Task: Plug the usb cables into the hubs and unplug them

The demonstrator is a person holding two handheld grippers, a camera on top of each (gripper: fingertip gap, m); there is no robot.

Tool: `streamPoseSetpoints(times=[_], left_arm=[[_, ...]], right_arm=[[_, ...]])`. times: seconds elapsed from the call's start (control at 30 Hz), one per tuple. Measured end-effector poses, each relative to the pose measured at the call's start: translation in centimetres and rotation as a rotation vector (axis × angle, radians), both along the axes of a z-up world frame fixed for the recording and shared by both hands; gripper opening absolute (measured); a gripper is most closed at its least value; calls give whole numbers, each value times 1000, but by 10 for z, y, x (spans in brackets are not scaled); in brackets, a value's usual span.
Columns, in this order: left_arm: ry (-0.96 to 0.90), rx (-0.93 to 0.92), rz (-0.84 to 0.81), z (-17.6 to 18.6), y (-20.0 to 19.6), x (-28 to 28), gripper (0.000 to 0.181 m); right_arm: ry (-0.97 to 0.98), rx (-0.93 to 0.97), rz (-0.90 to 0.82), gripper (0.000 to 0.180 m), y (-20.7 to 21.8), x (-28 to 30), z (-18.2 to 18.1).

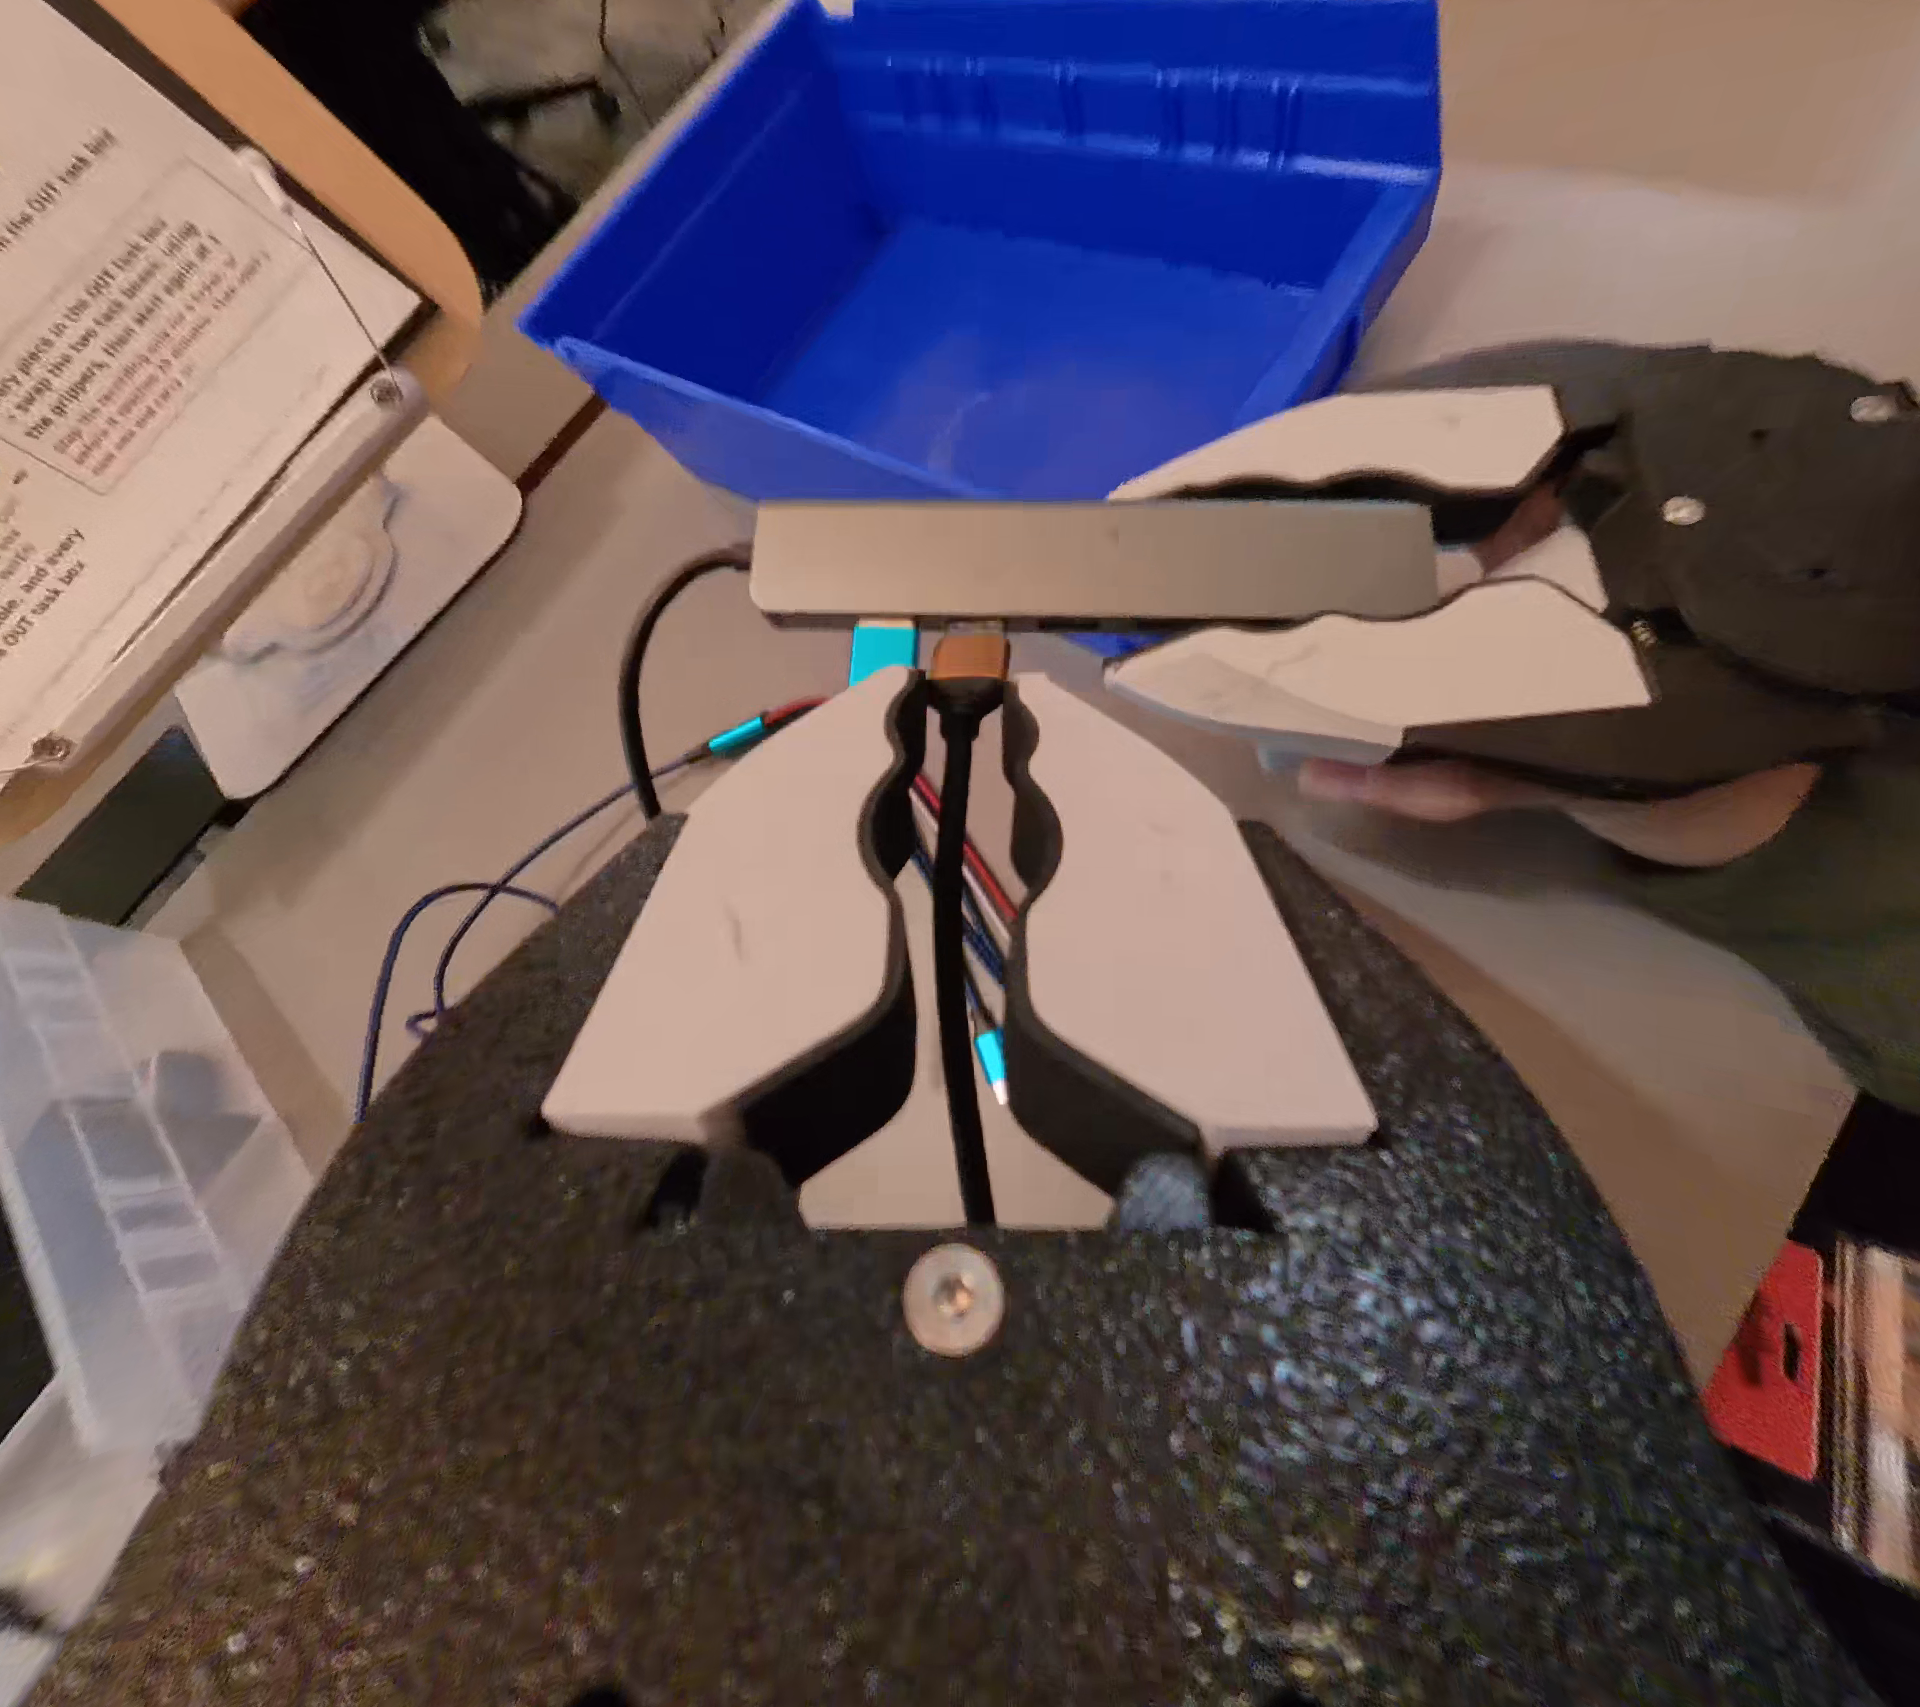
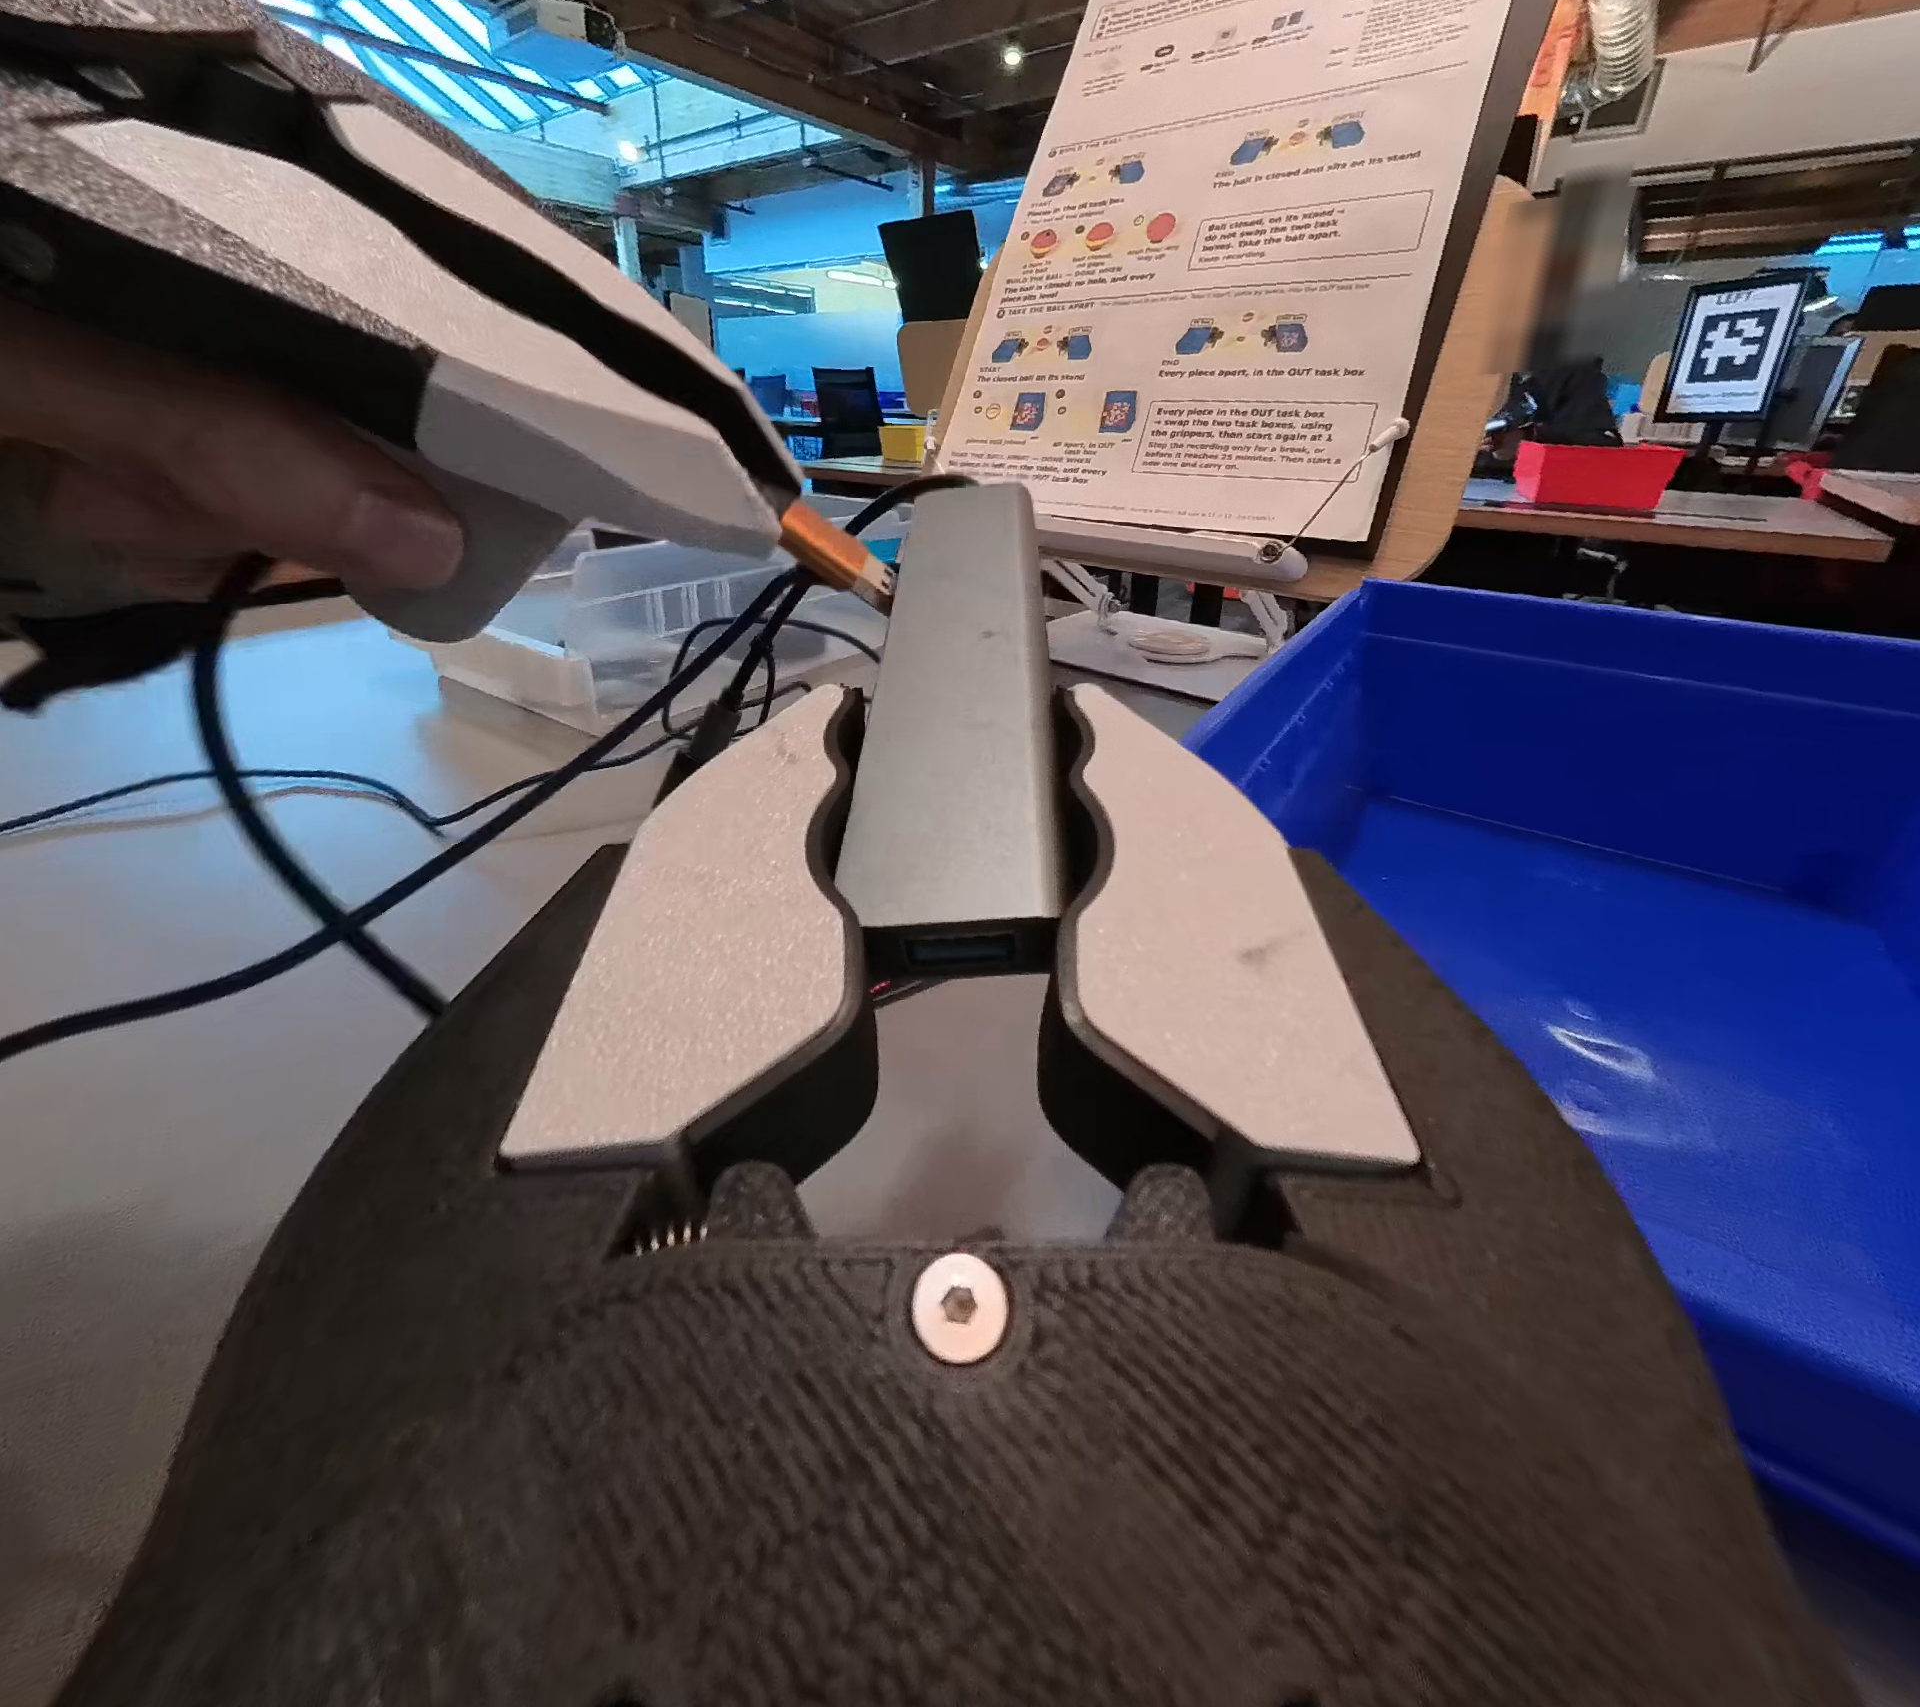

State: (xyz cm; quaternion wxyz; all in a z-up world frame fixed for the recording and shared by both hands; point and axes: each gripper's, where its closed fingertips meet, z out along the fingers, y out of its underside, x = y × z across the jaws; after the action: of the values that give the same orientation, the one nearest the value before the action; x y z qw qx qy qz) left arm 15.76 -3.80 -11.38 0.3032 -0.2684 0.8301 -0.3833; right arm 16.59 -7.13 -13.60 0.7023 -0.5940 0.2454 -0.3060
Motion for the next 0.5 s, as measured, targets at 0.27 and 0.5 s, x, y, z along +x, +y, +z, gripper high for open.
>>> streamPoseSetpoints(times=[0.27, 0.5], left_arm=[[-84, -163, -20, -8, -6, 1, 13], [-130, -283, -29, -6, -6, 0, 13]], right_arm=[[36, 144, 18, 36, -12, 1, 7], [40, 145, 37, 36, -10, 1, 7]])
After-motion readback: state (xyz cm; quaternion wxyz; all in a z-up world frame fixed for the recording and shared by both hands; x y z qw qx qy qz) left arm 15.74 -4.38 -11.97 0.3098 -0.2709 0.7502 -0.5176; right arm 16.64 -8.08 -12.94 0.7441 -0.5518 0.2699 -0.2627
